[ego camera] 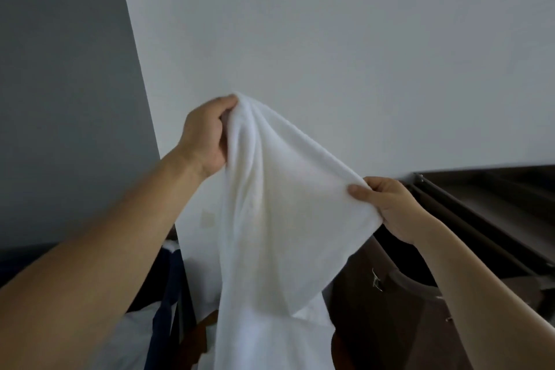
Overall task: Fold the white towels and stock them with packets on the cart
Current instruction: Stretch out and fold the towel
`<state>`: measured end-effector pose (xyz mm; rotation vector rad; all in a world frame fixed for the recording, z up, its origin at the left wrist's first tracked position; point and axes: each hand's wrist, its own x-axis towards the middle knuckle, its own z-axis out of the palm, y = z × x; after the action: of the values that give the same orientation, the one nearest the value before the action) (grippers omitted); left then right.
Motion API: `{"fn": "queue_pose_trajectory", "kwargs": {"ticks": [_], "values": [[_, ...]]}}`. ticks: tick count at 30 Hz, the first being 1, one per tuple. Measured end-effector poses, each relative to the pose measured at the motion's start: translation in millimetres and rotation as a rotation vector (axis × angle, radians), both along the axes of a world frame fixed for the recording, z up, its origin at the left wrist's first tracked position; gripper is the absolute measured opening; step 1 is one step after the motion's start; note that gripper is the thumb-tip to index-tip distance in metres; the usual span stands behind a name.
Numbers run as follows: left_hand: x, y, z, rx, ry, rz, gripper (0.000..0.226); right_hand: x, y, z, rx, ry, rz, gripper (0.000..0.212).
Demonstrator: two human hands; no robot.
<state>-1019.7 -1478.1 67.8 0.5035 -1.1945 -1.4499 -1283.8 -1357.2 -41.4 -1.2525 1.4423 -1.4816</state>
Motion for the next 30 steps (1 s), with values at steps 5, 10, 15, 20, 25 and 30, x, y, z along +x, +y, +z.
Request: {"fn": "queue_pose_trajectory", "kwargs": {"ticks": [5,10,15,20,25,30], "values": [[-6,-26,-91,-0.124,-0.847,0.159,0.031,-2,3,-19,0.08,0.011,-0.13,0.018],[-13,-5,-146,-0.149,-0.996,0.061,0.041,31,-15,-35,0.176,0.041,-0.064,0.018],[-8,13,-141,-0.213,-0.874,0.019,0.039,50,-11,-30,0.189,-0.216,0.3,0.029],[2,18,-148,-0.209,-0.79,-0.006,0.032,65,-11,-26,0.112,0.327,0.259,0.057],[7,18,-156,-0.183,-0.797,0.029,0.038,82,-23,-23,0.029,0.505,0.136,0.027],[7,24,-156,-0.243,-0.746,0.058,0.031,88,-35,-22,0.037,0.654,0.164,0.028]]}}
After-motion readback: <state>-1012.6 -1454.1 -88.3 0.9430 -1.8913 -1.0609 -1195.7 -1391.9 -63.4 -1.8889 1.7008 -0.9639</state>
